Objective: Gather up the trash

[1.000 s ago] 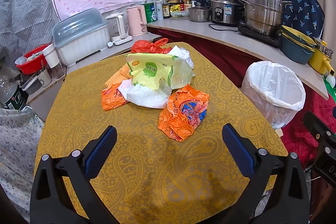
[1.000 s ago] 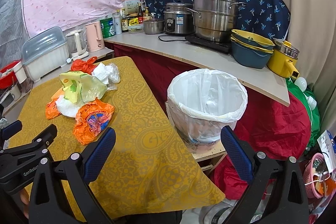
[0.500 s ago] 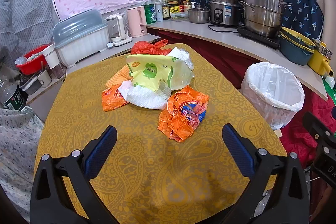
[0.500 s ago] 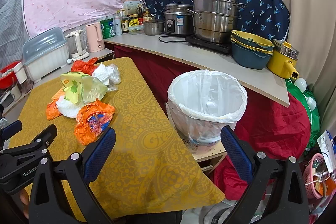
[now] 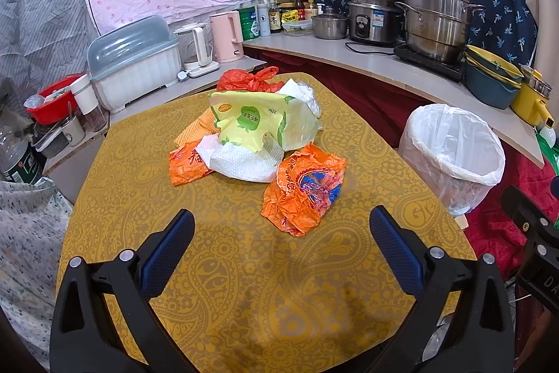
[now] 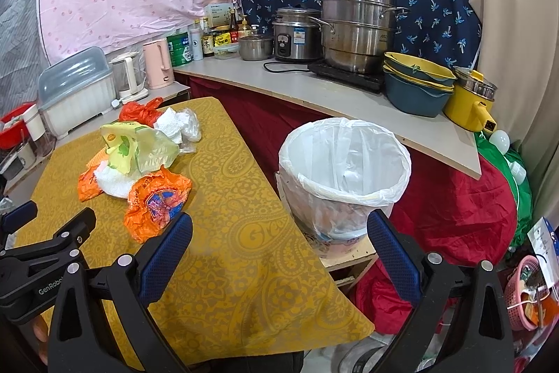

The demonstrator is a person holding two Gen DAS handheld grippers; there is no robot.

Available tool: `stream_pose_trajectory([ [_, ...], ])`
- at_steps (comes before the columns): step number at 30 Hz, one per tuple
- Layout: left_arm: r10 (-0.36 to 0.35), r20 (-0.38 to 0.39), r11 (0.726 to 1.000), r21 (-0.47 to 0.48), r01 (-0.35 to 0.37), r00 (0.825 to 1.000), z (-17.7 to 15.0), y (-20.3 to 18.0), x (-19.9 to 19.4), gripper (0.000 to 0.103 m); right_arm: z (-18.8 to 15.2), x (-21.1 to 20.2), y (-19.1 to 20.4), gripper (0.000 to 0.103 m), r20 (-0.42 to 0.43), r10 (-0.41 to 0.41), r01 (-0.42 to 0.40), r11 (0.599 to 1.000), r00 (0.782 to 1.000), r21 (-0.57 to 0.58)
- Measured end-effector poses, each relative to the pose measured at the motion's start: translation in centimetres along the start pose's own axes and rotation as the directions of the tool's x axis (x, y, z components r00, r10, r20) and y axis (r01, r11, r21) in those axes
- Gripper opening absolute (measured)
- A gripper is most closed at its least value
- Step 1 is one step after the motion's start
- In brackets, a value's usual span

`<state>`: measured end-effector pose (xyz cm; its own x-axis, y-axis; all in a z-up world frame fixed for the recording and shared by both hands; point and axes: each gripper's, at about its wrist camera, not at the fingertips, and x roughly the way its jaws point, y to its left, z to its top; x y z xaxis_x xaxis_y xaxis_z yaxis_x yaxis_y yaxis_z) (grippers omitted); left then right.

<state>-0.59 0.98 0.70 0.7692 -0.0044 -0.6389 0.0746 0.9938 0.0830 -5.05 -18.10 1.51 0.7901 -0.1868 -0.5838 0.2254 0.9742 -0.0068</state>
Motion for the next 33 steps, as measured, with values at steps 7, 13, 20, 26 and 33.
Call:
stream_pose_trajectory([
  [7,0.001,0.002,1.0,0.001,-0.001,1.0,0.01,-0.09,-0.04,0.096,0.04,-0.02,-0.09,0.096,0.002,0.001,-0.001,1.0,1.0,0.004],
  [13,0.001,0.003,1.0,0.001,-0.001,1.0,0.08,-0.14,-0.03,0.096,0.14,0.02,0.02,0.096,0.005,0.008,-0.008,1.0,1.0,0.001],
  [20,-0.001,0.01,1.0,-0.005,0.001,1.0,0.52,-0.32,-0.37,0.096,0.28,-0.05,0.15,0.096,0.014,0.012,-0.012,1.0,1.0,0.004],
  [26,-0.003,0.013,1.0,-0.007,0.003,1.0,0.67,-0.32,-0.37,0.096,0.36,-0.18,0.27,0.096,0.016,0.012,-0.012,1.0,1.0,-0.004],
  [33,-0.003,0.015,1.0,-0.008,0.004,1.0,0.6,-0.13,-0.4,0.096,0.46,-0.17,0.49,0.096,0.018,0.011,-0.01,1.0,1.0,-0.012],
])
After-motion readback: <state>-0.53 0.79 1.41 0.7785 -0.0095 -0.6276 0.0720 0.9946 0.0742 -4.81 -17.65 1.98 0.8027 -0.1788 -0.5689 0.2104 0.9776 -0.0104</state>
